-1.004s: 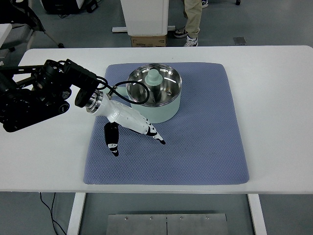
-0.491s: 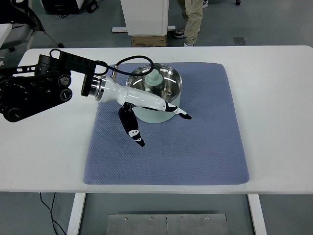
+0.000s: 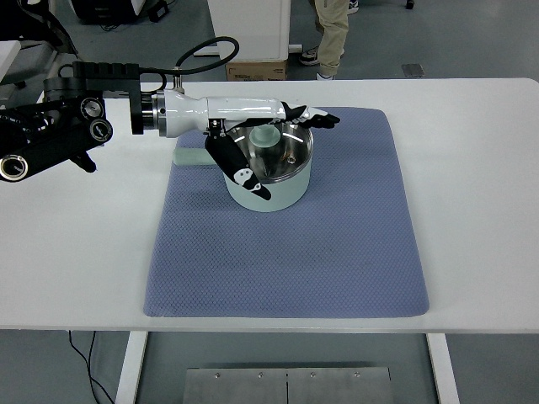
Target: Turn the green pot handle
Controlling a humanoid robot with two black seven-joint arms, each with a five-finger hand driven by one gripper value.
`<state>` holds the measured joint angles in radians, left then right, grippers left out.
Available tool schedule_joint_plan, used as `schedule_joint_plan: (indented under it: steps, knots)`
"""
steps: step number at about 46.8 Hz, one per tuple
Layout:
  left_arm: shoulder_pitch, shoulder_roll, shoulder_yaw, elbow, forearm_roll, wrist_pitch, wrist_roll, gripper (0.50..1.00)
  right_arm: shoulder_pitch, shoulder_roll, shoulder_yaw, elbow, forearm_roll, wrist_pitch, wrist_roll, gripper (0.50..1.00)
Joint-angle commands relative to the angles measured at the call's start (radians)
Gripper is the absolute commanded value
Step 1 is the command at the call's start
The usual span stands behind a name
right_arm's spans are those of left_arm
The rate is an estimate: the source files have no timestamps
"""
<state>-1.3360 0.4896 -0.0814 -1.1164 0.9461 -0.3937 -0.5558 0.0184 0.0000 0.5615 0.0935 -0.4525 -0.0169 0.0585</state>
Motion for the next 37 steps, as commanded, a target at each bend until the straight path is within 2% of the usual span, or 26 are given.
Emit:
schedule_joint_plan:
  steps: [1,16,23,37]
  knots:
    - [0.001,0.0,0.0,0.036,-0.058,0.001,-0.001,1.0,0.0,0.0,0.0,0.0,0.0,0.0,0.0,1.0]
    - [-0.002,0.006,-0.003,0.113,-0.274,0.007,-0.001,1.0,0.0,0.0,0.0,0.0,0.0,0.0,0.0,1.0]
    - [-0.002,0.006,-0.005,0.13,-0.331,0.033,0.001,1.0,0.0,0.0,0.0,0.0,0.0,0.0,0.0,1.0]
    - [0.003,0.004,-0.001,0.239,-0.541,0.046,0.001,1.0,0.0,0.0,0.0,0.0,0.0,0.0,0.0,1.0]
